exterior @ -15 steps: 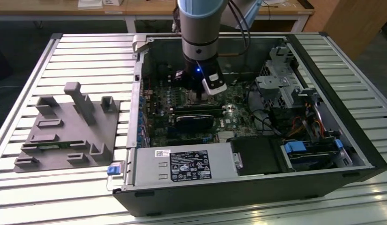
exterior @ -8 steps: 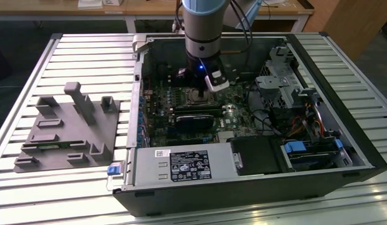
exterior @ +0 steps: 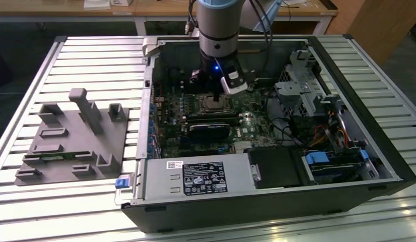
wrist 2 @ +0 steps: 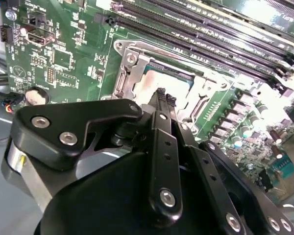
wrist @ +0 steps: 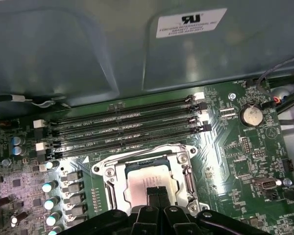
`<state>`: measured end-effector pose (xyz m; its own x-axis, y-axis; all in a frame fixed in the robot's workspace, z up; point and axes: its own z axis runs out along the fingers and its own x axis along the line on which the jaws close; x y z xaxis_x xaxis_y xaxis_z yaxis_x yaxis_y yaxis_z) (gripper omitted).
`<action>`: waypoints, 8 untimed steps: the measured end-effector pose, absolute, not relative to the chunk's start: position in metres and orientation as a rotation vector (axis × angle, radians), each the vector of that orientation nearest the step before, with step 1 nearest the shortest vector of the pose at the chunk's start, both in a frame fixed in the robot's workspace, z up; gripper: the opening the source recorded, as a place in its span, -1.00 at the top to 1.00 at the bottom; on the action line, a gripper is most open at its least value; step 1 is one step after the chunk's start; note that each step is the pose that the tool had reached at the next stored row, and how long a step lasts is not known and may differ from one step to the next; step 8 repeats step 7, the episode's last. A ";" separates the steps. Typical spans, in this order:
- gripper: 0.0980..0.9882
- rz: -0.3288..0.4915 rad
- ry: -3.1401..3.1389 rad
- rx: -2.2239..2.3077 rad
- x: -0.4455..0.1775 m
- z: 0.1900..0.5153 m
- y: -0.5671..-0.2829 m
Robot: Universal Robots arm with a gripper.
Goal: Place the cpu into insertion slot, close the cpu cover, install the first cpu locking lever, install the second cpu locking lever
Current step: 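Install the second cpu locking lever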
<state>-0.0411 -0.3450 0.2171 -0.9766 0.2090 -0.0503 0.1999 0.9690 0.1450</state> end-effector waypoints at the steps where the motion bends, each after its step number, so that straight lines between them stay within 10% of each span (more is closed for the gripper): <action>1: 0.98 0.215 3.052 0.317 -0.041 0.217 -0.345; 8: 0.98 0.214 3.052 0.317 -0.041 0.217 -0.345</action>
